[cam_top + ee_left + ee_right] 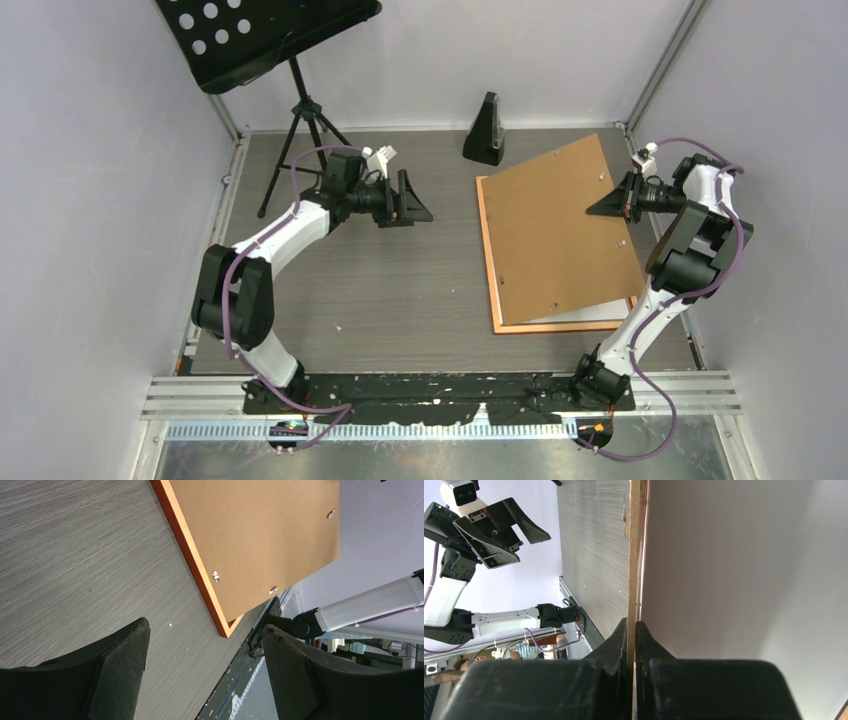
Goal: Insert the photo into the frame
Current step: Place the photo frame item in the photo frame.
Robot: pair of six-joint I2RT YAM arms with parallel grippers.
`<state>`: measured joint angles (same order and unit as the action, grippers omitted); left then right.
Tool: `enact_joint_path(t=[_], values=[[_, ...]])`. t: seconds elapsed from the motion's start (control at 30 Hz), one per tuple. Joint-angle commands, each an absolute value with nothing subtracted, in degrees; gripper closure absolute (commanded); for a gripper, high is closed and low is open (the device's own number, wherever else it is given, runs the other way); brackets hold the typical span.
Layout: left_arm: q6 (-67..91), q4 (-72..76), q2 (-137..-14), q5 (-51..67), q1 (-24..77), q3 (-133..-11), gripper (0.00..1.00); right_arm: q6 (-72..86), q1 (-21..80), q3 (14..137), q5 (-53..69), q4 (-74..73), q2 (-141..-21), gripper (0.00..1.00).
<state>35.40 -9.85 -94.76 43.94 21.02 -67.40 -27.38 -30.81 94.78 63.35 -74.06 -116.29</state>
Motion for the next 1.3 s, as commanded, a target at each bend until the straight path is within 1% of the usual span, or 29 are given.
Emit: enact_joint_path(t=[0.0,0.33,0.73,1.27], values=[[34.3,-9.8,-93.3,43.7,21.4,-69.8,0.19,-26.3,-30.4,93.8,67.9,-74.9,-115.7,0.94],[34.1,-9.9,-93.1,43.6,21.4,-69.7,0.19,-28.6,-30.5,89.7,69.1,-75.3,-114.1,0.95],[34.1,-9.8,-93.0,43.6,21.4,-69.7,0.19,-32.4,-31.8,90.5,69.5,-79.7,-114.0,0.95],[34.1,-9.9,-93.2,43.6,21.4,-69.7,0.18,-30.0,-30.4,88.5,67.3,-75.1,-115.9,0.95]])
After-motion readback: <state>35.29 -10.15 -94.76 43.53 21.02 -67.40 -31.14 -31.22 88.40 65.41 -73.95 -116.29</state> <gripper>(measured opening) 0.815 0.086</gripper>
